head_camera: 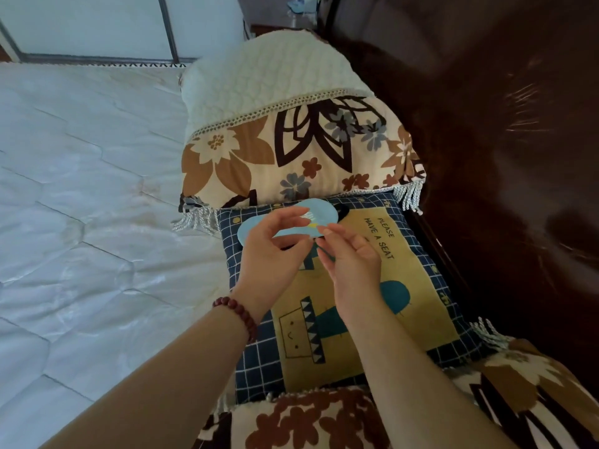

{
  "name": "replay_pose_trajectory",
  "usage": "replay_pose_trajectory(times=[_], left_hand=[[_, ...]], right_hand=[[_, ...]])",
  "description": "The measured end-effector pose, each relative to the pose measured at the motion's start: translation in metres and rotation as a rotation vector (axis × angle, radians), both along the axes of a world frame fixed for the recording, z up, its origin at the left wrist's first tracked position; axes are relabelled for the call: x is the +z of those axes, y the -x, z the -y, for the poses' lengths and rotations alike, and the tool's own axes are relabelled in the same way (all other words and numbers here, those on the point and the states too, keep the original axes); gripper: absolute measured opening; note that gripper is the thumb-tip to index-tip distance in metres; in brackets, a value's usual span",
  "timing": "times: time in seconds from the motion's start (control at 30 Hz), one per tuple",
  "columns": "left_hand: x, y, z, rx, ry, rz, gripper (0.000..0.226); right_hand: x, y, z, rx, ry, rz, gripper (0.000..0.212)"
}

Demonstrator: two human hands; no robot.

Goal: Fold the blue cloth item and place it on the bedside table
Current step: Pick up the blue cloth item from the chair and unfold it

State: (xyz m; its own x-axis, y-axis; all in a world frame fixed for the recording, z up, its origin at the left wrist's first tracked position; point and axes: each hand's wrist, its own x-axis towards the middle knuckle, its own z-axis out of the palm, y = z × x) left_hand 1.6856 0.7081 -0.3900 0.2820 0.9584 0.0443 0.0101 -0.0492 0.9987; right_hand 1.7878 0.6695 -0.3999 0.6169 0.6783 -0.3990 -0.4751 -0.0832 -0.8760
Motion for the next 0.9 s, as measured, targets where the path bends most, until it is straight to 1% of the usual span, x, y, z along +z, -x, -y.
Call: replay_pose_trajectory(times=[0.13, 0.3, 0.4, 0.5, 0.67, 0.73, 0.83, 0.9], left_hand=[[-0.027, -0.007, -0.008, 0.033, -0.008, -0.028, 0.045], [-0.054, -0.010, -0.006, -0.056, 0.113, -0.089, 0.037], [-0.062, -0.008, -0.007, -0.114, 0.174, -0.089, 0.039], [-0.063, -0.005, -0.006, -0.151, 0.161, -0.115, 0.045], [-0.058, 0.001, -0.003, -0.159, 0.178, -0.148, 0.045], [-0.056, 0.004, -0.003, -0.138, 0.175, -0.142, 0.041], [-0.049, 0.008, 0.001, -0.061, 0.158, -0.159, 0.034], [-0.043, 0.009, 0.004, -0.018, 0.155, -0.176, 0.035]], right_hand=[[-0.019, -0.010, -0.012, 0.015, 0.060, 0.052, 0.010], [-0.034, -0.009, -0.016, 0.049, 0.113, 0.036, 0.012], [-0.040, -0.004, -0.016, 0.057, 0.130, -0.018, 0.014], [-0.041, 0.000, -0.018, 0.097, 0.108, -0.092, 0.023], [-0.036, 0.007, -0.024, 0.150, 0.136, -0.144, 0.031], [-0.032, 0.010, -0.024, 0.141, 0.141, -0.164, 0.026], [-0.024, 0.015, -0.018, 0.106, 0.119, -0.220, 0.013], [-0.018, 0.019, -0.010, 0.074, 0.116, -0.258, 0.012]])
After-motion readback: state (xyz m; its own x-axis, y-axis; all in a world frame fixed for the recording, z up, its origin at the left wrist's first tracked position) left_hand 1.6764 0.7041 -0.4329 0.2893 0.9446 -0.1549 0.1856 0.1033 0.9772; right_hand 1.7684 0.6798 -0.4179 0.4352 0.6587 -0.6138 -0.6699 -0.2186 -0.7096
